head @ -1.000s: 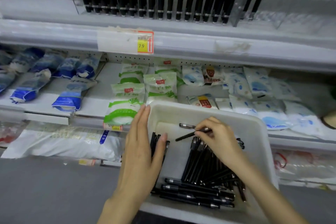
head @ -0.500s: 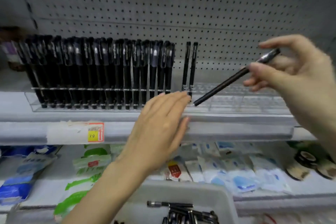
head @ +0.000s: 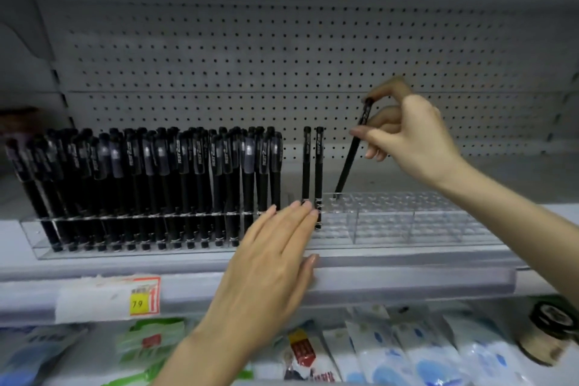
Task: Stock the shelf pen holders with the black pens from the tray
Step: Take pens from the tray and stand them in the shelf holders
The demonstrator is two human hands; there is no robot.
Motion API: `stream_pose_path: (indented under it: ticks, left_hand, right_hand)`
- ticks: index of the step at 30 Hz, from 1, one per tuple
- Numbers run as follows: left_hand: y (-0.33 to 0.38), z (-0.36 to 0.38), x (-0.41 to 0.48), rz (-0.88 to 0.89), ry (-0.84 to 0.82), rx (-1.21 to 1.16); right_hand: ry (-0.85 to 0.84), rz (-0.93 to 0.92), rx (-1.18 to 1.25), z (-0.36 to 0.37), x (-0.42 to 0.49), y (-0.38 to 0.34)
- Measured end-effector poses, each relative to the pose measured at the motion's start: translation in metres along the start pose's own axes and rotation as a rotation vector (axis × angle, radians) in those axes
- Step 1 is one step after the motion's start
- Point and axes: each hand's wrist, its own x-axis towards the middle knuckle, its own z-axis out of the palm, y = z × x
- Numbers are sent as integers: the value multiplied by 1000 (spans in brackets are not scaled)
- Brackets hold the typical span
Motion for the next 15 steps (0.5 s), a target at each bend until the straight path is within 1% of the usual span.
stream_pose_path:
  ticks: [2,3,6,8,15]
  left_hand:
    - [-1,0,0,-1,-4,-16]
    - [-1,1,0,0,-4,-23]
    - [-2,3,0,8,10,-46]
    - [-2,4,-1,8,17,-52]
    - [-3,4,-1,20,18,-66]
  right_hand:
    - [-46,-8,-28,0,2,2]
    - [-40,-14,-22,-1,3,2]
    - [45,-24,101,-9,10,1]
    - [49,-21,156,-12,12,1]
    - [-131,-14,46,7,3,6]
